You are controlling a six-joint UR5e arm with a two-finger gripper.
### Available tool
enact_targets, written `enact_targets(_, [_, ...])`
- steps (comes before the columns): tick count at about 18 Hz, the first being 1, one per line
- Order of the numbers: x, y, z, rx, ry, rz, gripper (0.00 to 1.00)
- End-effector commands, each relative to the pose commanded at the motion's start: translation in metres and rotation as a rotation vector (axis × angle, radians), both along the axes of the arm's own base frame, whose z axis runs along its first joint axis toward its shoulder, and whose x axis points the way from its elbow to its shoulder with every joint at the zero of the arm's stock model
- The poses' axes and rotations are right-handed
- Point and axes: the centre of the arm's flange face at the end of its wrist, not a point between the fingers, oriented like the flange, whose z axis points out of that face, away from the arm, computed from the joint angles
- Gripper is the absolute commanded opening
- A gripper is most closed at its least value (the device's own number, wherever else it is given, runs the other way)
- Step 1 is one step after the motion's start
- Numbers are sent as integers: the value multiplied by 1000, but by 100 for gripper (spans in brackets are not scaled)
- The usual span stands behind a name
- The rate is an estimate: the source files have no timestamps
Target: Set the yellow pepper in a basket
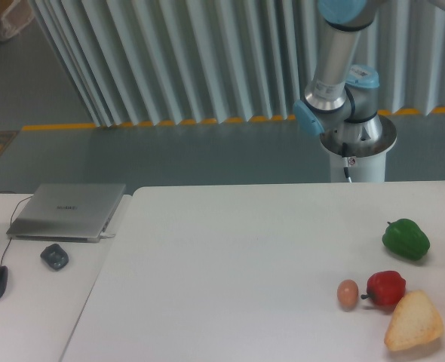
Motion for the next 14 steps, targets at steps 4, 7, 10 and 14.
enact_targets(4, [3, 0, -11, -6, -9, -3, 100])
enact_targets(7, [1, -3, -9, -5, -6, 3, 100])
enact_targets(10, [1, -3, -10, -5, -8, 3, 100])
enact_targets(14, [1, -3, -11, -6, -9, 3, 100])
